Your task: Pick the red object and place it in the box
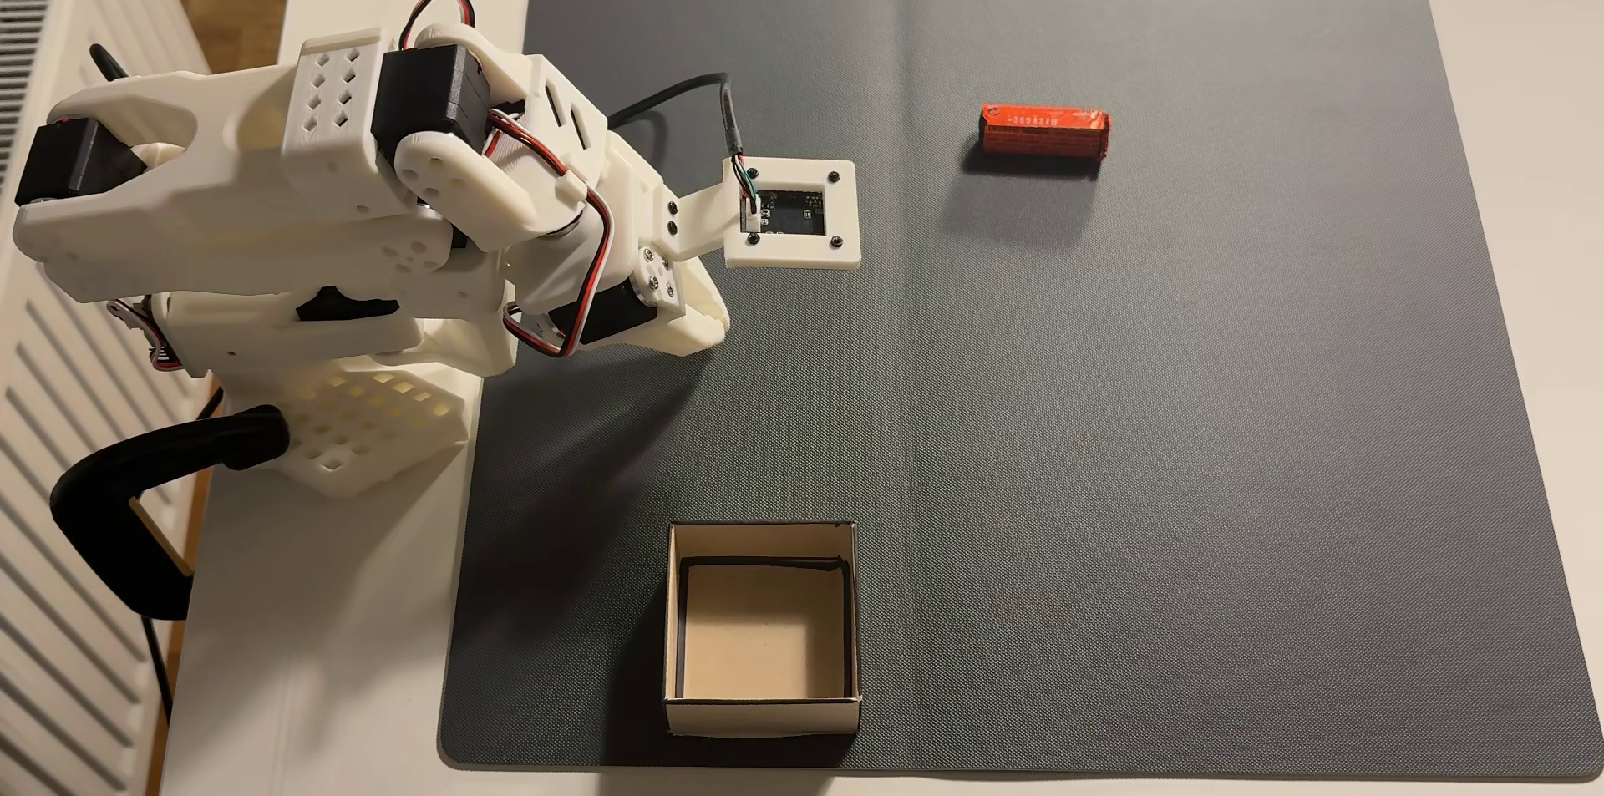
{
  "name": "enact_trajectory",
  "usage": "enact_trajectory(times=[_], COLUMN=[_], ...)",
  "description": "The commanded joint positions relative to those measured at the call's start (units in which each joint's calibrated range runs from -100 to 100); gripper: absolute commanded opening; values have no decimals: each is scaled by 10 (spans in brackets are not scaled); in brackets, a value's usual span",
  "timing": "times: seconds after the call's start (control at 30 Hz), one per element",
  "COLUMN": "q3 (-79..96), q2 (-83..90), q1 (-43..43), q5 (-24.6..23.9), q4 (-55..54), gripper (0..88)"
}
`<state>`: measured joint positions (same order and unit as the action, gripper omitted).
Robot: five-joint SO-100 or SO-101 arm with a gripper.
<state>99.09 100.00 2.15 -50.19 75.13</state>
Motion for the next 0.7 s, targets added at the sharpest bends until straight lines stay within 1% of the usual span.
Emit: enact_trajectory(times=[0.0, 0.13, 0.2, 0.33, 0.5, 0.67], q3=[8, 7, 4, -48, -142, -219], q2=[-7, -7, -7, -7, -7, -7], q1=[4, 0, -1, 9, 53, 86], q5=[1, -1, 3, 3, -1, -2], q4=[1, -3, -24, -54, -112, -117], gripper=[7, 7, 7, 6, 6, 7])
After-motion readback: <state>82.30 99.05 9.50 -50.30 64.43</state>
